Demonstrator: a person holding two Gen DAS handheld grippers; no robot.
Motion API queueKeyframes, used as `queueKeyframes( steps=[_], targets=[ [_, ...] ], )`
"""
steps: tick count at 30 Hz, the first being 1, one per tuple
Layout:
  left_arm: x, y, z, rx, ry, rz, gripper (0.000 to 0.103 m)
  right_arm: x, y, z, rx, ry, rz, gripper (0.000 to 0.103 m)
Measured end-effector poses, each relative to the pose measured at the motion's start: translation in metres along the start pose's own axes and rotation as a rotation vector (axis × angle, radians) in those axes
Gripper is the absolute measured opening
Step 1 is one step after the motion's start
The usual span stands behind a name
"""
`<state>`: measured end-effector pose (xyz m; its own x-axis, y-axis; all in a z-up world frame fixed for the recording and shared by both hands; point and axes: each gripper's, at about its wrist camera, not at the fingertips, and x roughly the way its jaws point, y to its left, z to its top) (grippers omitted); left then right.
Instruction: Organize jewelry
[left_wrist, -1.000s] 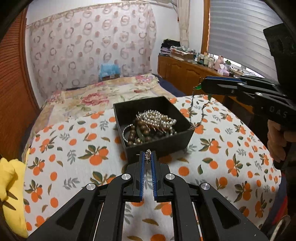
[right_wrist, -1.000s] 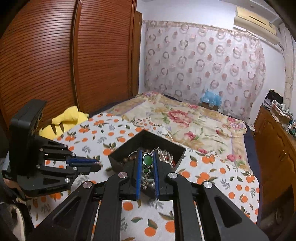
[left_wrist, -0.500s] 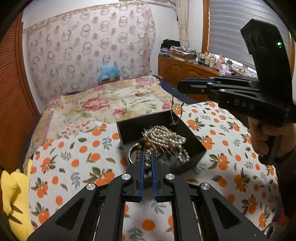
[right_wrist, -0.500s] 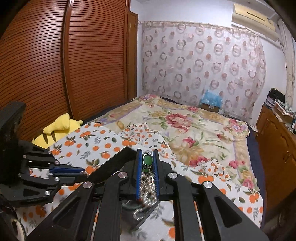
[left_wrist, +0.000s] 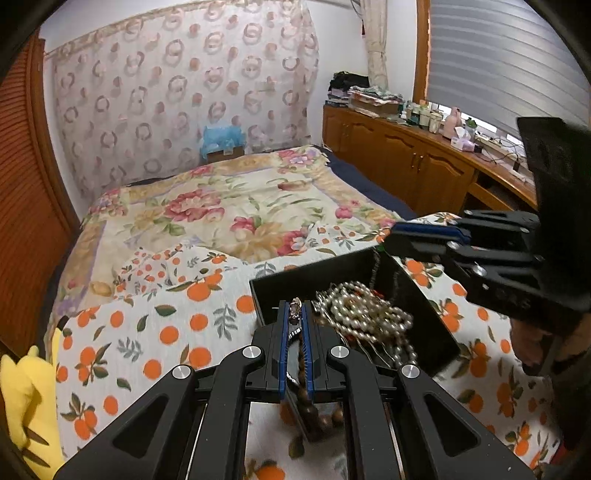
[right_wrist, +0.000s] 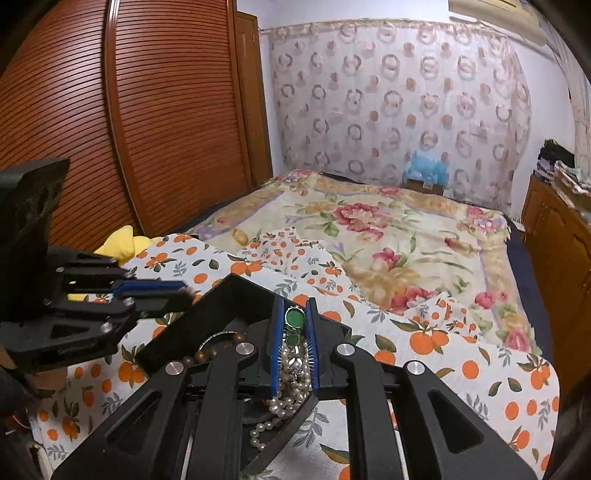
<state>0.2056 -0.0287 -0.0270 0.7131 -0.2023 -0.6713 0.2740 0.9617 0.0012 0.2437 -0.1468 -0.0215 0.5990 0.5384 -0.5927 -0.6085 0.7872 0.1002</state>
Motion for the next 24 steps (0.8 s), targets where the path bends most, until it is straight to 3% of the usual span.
queueKeyframes(
  steps=[17, 20, 22, 24],
  targets=[
    [0.022, 0.000, 0.014, 0.000, 0.011, 0.013, 0.006, -0.009, 0.000, 0.005, 0.004, -0.017, -0.019, 0.015],
    [0.022, 0.001, 0.014, -0.004, 0.012, 0.026, 0.016, -0.015, 0.001, 0.005, 0.002, -0.020, -0.031, 0.015],
    [0.018, 0.002, 0.013, -0.007, 0.002, 0.034, 0.028, -0.020, 0.001, 0.003, 0.006, -0.021, -0.046, 0.015],
    [0.013, 0.002, 0.011, -0.011, -0.006, 0.036, 0.029, -0.024, 0.002, 0.000, 0.009, -0.019, -0.058, 0.015]
  ],
)
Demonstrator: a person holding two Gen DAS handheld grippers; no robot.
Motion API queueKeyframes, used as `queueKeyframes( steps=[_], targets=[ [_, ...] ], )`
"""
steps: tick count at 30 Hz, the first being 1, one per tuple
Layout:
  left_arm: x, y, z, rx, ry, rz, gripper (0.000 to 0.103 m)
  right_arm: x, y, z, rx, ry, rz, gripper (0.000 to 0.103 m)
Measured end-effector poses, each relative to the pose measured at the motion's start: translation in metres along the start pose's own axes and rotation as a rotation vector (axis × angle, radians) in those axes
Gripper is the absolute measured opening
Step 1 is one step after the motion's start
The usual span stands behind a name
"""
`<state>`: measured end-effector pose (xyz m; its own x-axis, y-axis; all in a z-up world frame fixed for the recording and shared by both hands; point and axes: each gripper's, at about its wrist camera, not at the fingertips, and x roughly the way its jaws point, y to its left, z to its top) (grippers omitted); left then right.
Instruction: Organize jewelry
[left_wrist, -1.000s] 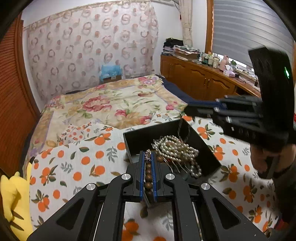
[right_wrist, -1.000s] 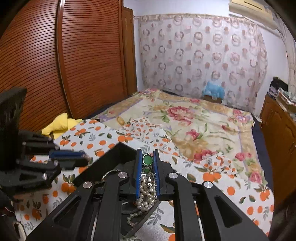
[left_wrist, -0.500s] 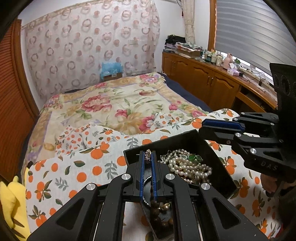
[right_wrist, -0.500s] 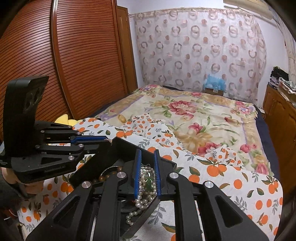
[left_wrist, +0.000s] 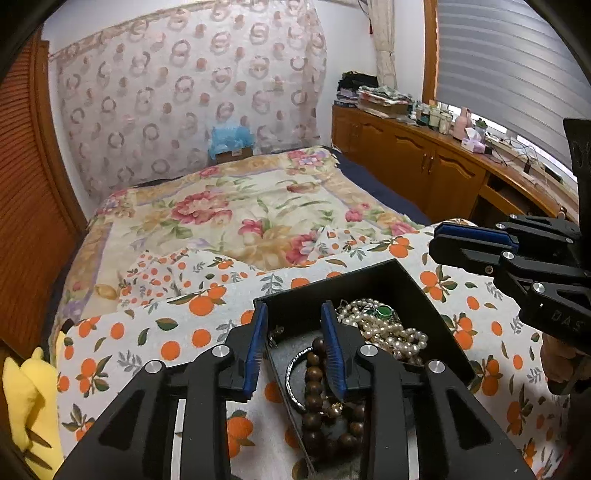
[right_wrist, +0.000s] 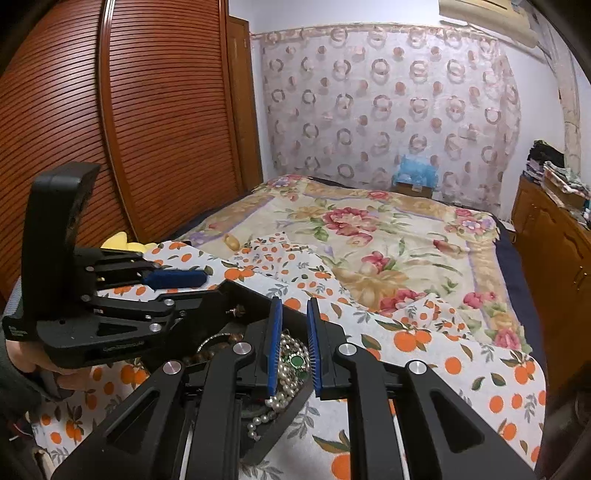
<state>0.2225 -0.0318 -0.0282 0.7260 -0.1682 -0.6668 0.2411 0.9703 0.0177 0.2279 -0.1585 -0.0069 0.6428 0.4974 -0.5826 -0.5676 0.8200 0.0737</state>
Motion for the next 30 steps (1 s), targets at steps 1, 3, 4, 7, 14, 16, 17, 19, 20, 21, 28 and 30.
queueKeyframes(
  steps=[1, 3, 4, 7, 14, 16, 17, 19, 20, 21, 28, 30],
  targets=[
    [-0.002, -0.001, -0.002, -0.003, -0.001, 0.002, 0.030, -0.003, 0.000, -0.002, 0.003, 0.000, -0.009, 0.015],
    [-0.009, -0.002, -0.006, -0.005, -0.007, 0.008, 0.036, -0.010, 0.002, -0.006, 0.008, -0.003, -0.021, 0.015],
    [-0.014, -0.004, -0.008, -0.002, -0.012, 0.013, 0.041, -0.012, 0.002, -0.007, 0.009, -0.005, -0.026, 0.015],
    [-0.025, -0.009, -0.014, -0.001, -0.020, 0.022, 0.055, -0.022, 0.007, -0.015, 0.017, -0.015, -0.045, 0.015],
    [-0.058, -0.014, -0.031, -0.021, -0.045, 0.054, 0.084, -0.046, 0.017, -0.028, 0.053, -0.037, -0.082, 0.039],
    [-0.066, -0.016, -0.035, -0.028, -0.052, 0.066, 0.090, -0.056, 0.020, -0.033, 0.072, -0.053, -0.095, 0.054],
    [-0.072, -0.016, -0.037, -0.033, -0.059, 0.072, 0.091, -0.059, 0.021, -0.035, 0.076, -0.056, -0.098, 0.054],
    [-0.080, -0.018, -0.041, -0.045, -0.069, 0.083, 0.094, -0.068, 0.022, -0.039, 0.090, -0.063, -0.115, 0.057],
    [-0.086, -0.017, -0.043, -0.055, -0.077, 0.088, 0.094, -0.074, 0.024, -0.041, 0.097, -0.073, -0.125, 0.066],
    [-0.091, -0.017, -0.046, -0.065, -0.086, 0.092, 0.095, -0.082, 0.027, -0.044, 0.105, -0.087, -0.138, 0.071],
    [-0.123, -0.025, -0.069, -0.105, -0.129, 0.129, 0.095, -0.122, 0.042, -0.062, 0.144, -0.152, -0.197, 0.100],
    [-0.132, -0.025, -0.075, -0.123, -0.138, 0.135, 0.095, -0.130, 0.045, -0.066, 0.149, -0.161, -0.212, 0.100]
  ],
)
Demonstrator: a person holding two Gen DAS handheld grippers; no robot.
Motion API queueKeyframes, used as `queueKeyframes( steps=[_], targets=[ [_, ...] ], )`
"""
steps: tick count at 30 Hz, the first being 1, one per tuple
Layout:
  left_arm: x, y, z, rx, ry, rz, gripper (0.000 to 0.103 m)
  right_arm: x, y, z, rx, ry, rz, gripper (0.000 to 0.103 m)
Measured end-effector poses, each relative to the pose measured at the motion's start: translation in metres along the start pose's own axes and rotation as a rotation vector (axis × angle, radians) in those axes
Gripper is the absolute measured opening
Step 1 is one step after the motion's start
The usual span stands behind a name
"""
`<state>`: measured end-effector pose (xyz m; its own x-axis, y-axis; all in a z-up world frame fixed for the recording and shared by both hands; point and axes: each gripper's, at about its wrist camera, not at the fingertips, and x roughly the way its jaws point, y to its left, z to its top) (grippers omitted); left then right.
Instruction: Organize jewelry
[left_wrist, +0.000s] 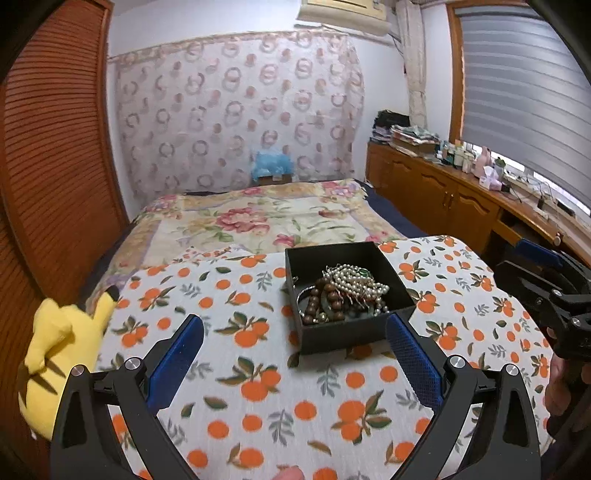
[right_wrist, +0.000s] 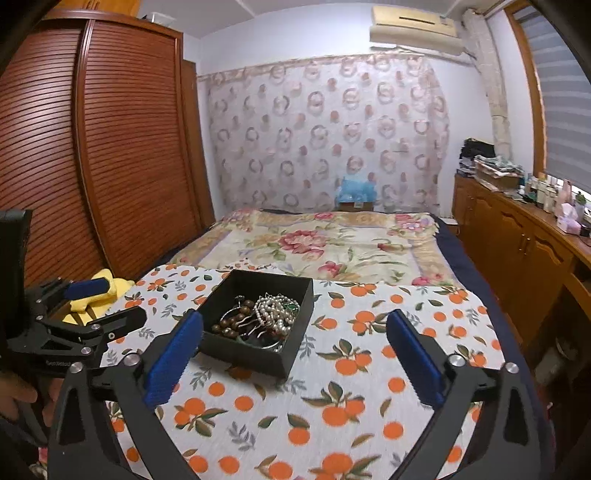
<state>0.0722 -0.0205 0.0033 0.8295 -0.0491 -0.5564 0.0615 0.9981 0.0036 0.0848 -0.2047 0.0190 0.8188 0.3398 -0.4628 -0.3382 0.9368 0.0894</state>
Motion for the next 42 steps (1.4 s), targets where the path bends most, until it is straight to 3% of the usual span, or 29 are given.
queueKeyframes(
  steps=[12, 42],
  targets=[
    [-0.030, 0.010, -0.011, -0.025, -0.038, 0.044, 0.095, -0.020, 0.008, -0.006, 0.008, -0.030, -0.027, 0.100],
    [-0.038, 0.012, -0.010, -0.031, -0.055, 0.040, 0.095, -0.020, 0.009, -0.008, 0.016, -0.029, -0.039, 0.100]
  ],
)
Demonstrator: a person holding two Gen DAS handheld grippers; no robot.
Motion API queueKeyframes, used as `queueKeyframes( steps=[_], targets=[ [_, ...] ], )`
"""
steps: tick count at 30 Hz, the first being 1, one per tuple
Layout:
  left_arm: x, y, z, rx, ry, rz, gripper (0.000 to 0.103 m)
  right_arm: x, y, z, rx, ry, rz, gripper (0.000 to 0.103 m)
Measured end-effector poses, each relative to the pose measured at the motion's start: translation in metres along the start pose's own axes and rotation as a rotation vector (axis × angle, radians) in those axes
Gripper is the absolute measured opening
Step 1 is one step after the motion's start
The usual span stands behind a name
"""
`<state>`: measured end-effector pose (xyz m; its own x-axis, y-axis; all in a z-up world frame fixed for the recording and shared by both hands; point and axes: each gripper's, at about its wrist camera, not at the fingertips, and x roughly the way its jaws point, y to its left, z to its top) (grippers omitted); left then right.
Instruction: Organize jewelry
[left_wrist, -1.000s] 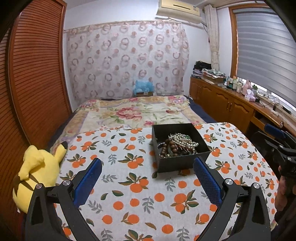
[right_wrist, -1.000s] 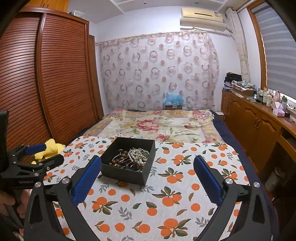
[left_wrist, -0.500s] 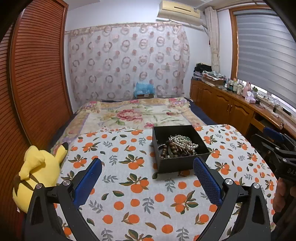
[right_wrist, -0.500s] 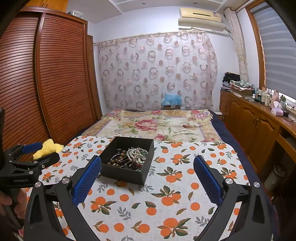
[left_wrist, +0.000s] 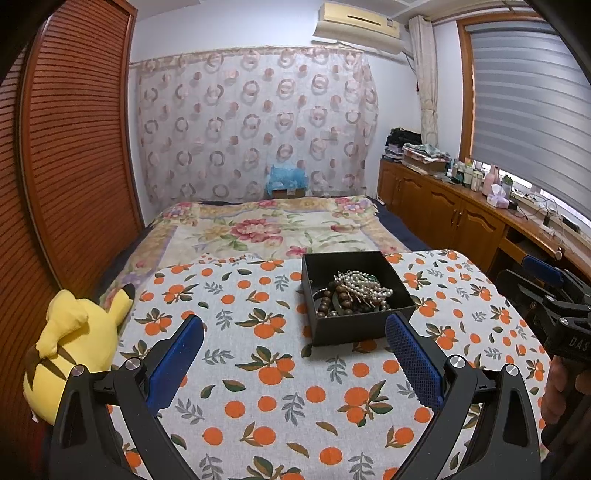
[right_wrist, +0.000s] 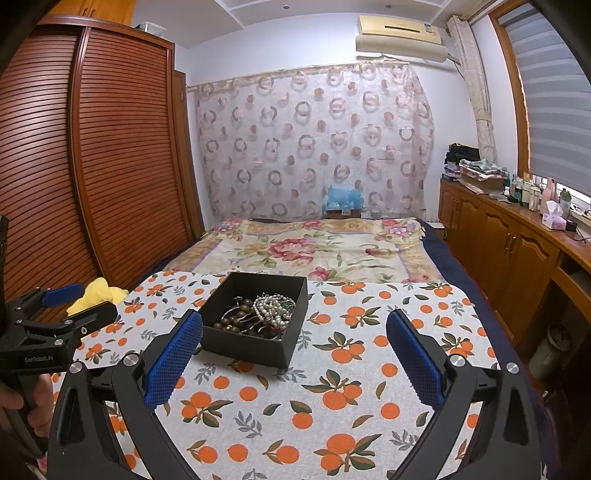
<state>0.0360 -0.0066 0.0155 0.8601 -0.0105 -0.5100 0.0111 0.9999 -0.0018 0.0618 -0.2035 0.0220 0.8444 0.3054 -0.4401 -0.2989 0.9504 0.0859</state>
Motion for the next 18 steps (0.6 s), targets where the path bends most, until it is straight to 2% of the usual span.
queueKeyframes(
  steps=[18],
  targets=[
    [-0.0015, -0.0019, 0.0010, 0.000, 0.002, 0.000, 0.095, -0.0002, -0.0001, -0.0003, 0.002, 0.000, 0.002, 0.100]
  ],
)
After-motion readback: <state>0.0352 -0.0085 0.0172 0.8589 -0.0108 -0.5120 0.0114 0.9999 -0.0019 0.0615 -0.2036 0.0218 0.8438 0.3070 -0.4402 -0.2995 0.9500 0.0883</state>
